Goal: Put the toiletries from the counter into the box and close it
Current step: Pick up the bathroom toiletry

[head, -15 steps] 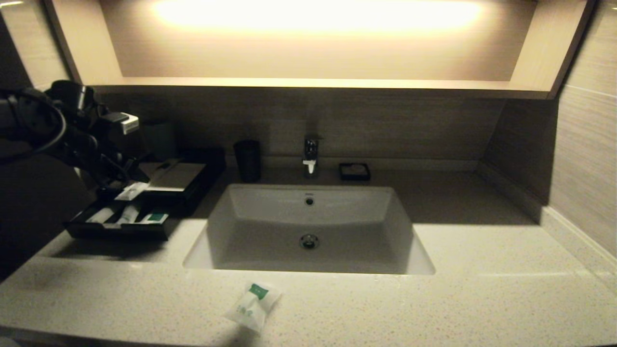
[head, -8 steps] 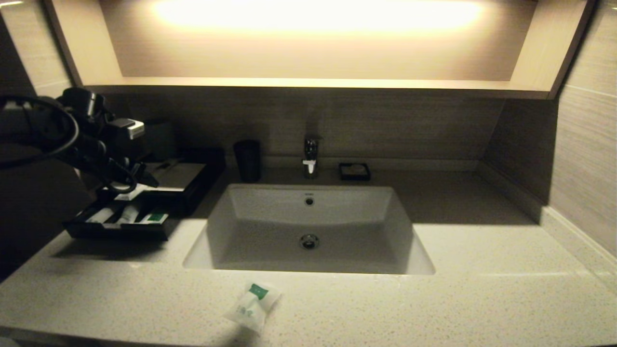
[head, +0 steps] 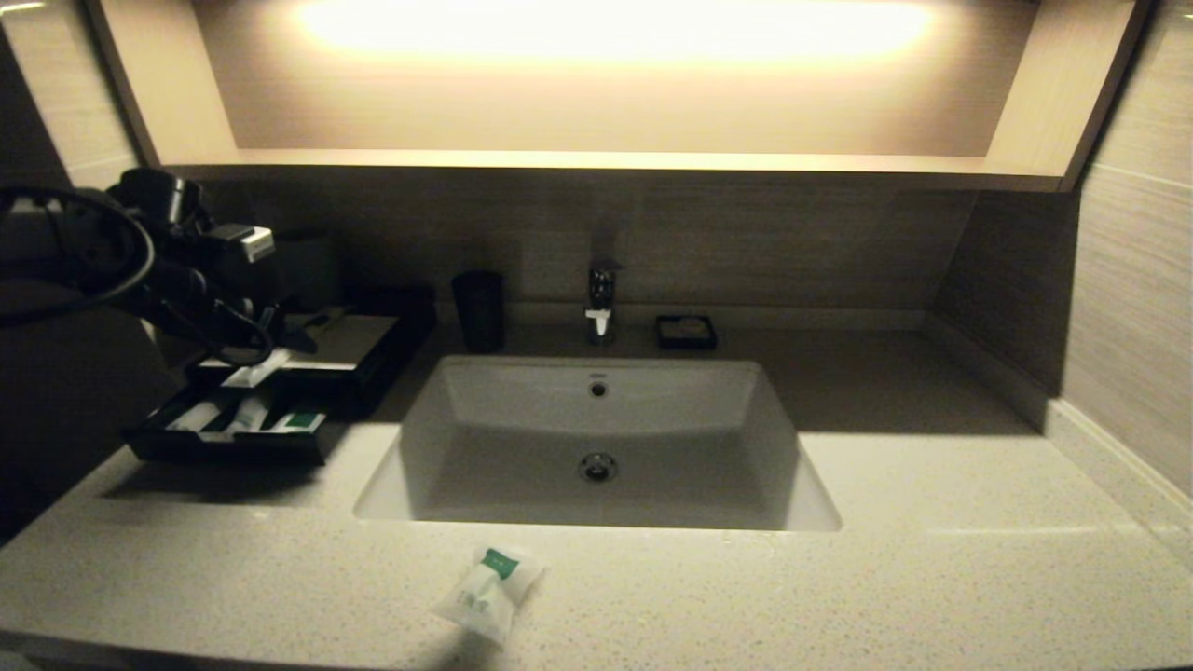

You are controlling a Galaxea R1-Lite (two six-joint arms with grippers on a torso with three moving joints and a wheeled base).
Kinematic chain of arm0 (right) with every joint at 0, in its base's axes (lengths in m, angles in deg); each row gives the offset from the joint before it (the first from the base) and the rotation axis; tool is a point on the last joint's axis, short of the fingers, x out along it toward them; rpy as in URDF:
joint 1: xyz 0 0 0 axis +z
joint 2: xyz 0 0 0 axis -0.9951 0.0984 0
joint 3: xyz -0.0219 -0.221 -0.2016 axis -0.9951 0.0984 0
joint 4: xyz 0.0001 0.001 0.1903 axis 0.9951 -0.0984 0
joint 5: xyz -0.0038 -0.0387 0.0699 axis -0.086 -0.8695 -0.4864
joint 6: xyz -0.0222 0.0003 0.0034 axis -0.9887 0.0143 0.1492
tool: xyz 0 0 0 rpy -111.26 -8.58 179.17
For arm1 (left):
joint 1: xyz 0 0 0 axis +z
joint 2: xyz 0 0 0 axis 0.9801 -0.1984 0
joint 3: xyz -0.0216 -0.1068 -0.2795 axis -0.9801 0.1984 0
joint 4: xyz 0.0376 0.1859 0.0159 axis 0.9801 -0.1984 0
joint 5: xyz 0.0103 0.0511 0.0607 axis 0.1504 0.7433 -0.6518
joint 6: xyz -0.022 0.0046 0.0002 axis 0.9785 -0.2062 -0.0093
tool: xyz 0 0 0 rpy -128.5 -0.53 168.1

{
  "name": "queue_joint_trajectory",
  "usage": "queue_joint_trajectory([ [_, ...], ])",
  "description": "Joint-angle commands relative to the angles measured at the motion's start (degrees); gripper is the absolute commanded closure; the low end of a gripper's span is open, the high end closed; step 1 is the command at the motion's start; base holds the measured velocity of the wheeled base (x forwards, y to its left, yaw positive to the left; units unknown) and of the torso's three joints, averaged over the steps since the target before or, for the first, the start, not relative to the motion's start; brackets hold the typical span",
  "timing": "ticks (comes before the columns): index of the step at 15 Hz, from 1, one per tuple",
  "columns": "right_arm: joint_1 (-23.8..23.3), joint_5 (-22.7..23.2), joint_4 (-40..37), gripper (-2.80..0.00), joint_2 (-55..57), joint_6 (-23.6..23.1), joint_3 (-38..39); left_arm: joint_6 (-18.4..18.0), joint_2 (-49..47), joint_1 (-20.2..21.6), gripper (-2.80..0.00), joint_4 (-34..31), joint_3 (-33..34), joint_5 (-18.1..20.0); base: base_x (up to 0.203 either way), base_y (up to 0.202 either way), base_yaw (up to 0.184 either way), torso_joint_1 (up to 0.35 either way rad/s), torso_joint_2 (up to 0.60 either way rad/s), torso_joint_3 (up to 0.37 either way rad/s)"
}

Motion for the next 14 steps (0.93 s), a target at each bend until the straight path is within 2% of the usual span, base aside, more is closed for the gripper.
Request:
queue_joint_trajectory([
  [1, 0.0, 0.0, 0.0, 0.0, 0.0, 0.0, 0.1, 0.3, -0.4, 0.2, -2.8, -0.3, 0.1, 0.9, 0.0, 0.0, 0.0, 0.0, 0.0, 0.0],
  [14, 0.0, 0.0, 0.0, 0.0, 0.0, 0.0, 0.1, 2.5, -2.9, 1.8, -2.8, 3.0, 0.0, 2.3, 0.0, 0.0, 0.0, 0.0, 0.0, 0.0],
])
